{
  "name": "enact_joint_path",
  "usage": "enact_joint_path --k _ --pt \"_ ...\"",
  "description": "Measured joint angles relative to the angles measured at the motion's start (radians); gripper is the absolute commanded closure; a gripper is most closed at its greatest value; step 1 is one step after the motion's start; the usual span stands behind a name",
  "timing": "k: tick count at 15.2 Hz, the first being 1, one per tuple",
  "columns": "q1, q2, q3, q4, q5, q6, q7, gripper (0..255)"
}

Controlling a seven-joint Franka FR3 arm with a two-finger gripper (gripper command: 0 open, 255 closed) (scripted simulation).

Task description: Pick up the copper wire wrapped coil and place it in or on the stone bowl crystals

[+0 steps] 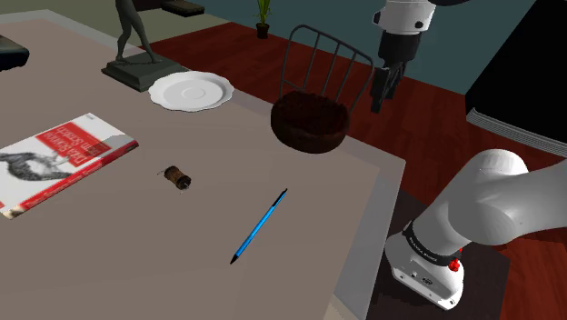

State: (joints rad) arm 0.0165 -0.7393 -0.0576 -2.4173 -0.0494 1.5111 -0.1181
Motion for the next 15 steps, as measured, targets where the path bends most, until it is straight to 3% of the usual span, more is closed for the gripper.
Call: enact_joint_path --k 4,12,15 --pt "0.018 0.024 0.033 0.002 0.033 0.031 0.039 0" --pt "0.092 0.159 0.179 0.051 0.155 0.158 0.207 0" --pt "0.113 0.209 0.224 0.087 0.172 0.198 0.263 0"
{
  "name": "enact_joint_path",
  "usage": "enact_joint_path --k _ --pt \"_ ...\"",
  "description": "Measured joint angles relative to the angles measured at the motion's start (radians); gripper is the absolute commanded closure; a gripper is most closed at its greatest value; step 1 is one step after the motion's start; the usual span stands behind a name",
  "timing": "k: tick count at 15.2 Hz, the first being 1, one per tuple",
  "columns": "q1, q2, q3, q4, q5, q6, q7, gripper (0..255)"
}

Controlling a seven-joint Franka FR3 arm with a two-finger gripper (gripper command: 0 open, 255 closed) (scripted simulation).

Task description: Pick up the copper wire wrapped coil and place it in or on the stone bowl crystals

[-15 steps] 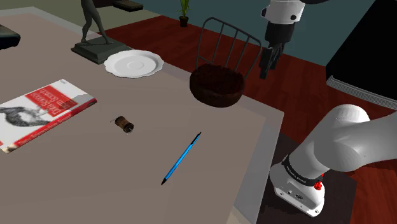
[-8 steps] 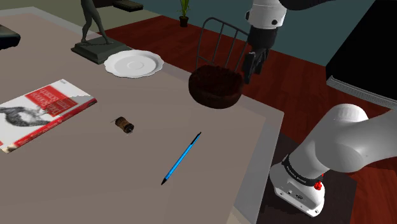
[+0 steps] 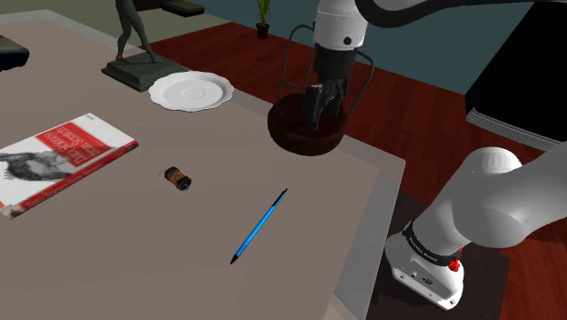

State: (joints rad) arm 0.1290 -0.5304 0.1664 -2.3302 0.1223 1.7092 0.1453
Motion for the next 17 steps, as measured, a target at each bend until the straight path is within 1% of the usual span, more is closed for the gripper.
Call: enact_joint_path --k 2,3,5,7,8,9,10,11,12,13,14,15,16,17 --pt "0.013 0.044 0.029 0.03 0.016 0.029 0.038 0" --pt "0.018 0.058 0.04 0.036 0.0 0.037 0.053 0" --pt "0.031 0.116 0.063 0.083 -0.043 0.021 0.089 0" --pt "0.063 0.179 0.098 0.129 -0.122 -0.006 0.152 0" --pt "0.081 0.188 0.101 0.147 -0.128 0.011 0.172 0" --pt "0.094 0.197 0.097 0.152 -0.14 0.011 0.182 0" --pt "0.115 0.232 0.11 0.183 -0.156 -0.004 0.214 0" --pt "0.135 0.26 0.12 0.207 -0.151 -0.026 0.246 0" --pt "0.147 0.302 0.123 0.246 -0.09 -0.028 0.264 0" --pt "0.15 0.341 0.124 0.279 -0.052 -0.034 0.272 0" --pt "0.154 0.376 0.132 0.308 -0.034 -0.033 0.285 0" --pt "0.16 0.429 0.145 0.342 -0.033 0.017 0.309 0" --pt "0.165 0.452 0.153 0.341 -0.033 0.118 0.326 0" --pt "0.173 0.472 0.164 0.349 -0.036 0.175 0.347 0"
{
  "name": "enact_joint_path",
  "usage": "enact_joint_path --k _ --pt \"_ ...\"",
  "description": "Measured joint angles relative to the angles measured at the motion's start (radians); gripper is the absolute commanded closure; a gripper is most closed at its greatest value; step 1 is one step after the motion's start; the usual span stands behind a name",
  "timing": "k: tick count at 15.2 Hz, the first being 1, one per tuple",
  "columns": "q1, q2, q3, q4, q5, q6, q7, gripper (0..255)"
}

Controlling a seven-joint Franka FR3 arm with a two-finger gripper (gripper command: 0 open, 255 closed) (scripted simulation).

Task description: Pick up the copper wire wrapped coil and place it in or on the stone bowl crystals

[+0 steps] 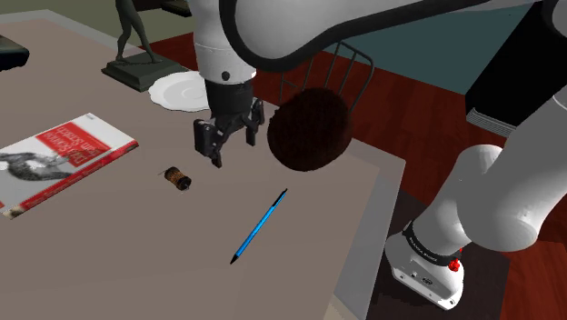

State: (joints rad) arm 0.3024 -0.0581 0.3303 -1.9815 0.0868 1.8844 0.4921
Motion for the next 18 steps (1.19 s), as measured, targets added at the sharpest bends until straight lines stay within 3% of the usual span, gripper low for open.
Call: enact_joint_path --k 7,18 --pt "0.066 0.249 0.048 0.28 -0.099 0.034 0.141 0" --pt "0.082 0.301 0.049 0.238 -0.122 0.129 0.164 0"
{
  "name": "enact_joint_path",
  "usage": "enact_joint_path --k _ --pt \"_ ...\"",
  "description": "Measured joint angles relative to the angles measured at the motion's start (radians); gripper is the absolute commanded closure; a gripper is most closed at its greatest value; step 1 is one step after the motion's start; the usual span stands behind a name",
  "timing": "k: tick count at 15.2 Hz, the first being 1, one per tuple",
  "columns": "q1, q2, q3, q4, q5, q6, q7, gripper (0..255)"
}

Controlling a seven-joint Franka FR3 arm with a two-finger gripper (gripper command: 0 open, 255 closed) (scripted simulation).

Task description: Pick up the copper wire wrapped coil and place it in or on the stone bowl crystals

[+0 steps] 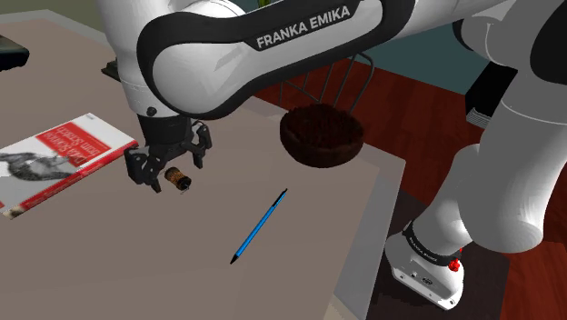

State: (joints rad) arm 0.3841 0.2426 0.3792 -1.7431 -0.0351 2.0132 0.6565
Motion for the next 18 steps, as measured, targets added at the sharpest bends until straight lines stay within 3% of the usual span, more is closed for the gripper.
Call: enact_joint_path --k 3,4,18 --pt "0.0 0.001 0.0 0.0 0.0 0.001 0.0 0" --pt "0.0 0.001 0.0 0.0 0.0 0.001 0.0 255" --pt "0.0 -0.006 0.001 0.03 0.003 -0.035 0.0 255"
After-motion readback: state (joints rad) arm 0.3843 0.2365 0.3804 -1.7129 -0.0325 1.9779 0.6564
